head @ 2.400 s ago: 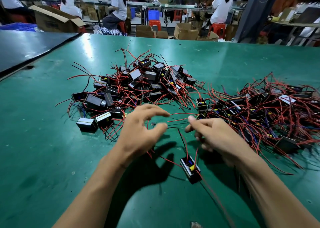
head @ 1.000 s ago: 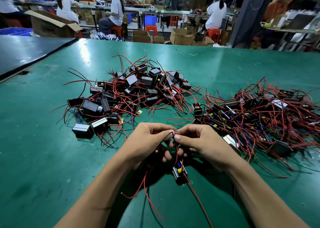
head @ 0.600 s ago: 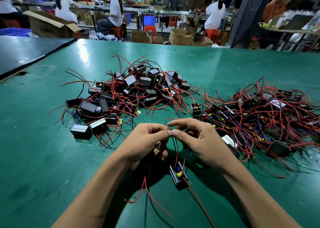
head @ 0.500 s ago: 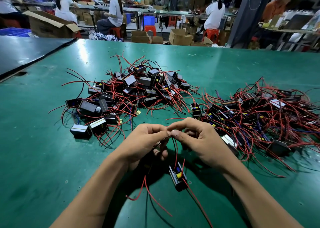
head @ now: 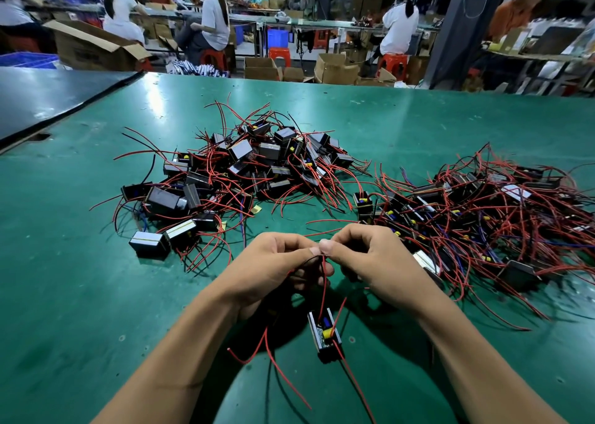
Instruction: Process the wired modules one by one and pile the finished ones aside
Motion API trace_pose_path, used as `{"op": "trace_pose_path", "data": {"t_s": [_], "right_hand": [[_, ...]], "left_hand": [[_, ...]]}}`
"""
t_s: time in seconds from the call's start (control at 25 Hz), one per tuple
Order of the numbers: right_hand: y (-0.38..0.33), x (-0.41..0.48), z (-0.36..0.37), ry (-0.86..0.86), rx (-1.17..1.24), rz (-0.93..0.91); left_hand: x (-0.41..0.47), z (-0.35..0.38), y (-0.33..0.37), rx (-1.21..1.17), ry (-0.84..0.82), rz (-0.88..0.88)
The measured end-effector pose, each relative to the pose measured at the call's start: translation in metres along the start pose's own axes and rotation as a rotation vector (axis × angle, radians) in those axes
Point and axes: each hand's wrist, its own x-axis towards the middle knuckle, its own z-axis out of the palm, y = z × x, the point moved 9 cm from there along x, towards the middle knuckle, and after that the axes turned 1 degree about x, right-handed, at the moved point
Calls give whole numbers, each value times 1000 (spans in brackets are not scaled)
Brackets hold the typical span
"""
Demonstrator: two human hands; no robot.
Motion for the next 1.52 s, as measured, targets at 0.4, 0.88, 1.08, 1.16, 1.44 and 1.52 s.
{"op": "trace_pose_path", "data": {"t_s": [0.4, 0.88, 1.08, 1.16, 1.44, 1.52], "right_hand": [[16, -4, 13, 28, 236, 181], [-36, -15, 5, 102, -391, -646], [-36, -12, 7, 42, -396, -619], [-35, -9, 7, 32, -388, -563], [-13, -7, 14, -134, -114, -127], [0, -7, 23, -199, -15, 46]], "left_hand": [[1, -12, 3, 114, 174, 65], [1, -13, -4, -49, 79, -94], [-2, -12, -4, -37, 37, -105], [-2, -12, -4, -29, 38, -102], [-5, -17, 3, 158, 30, -43], [-4, -17, 5, 317, 37, -11]]}}
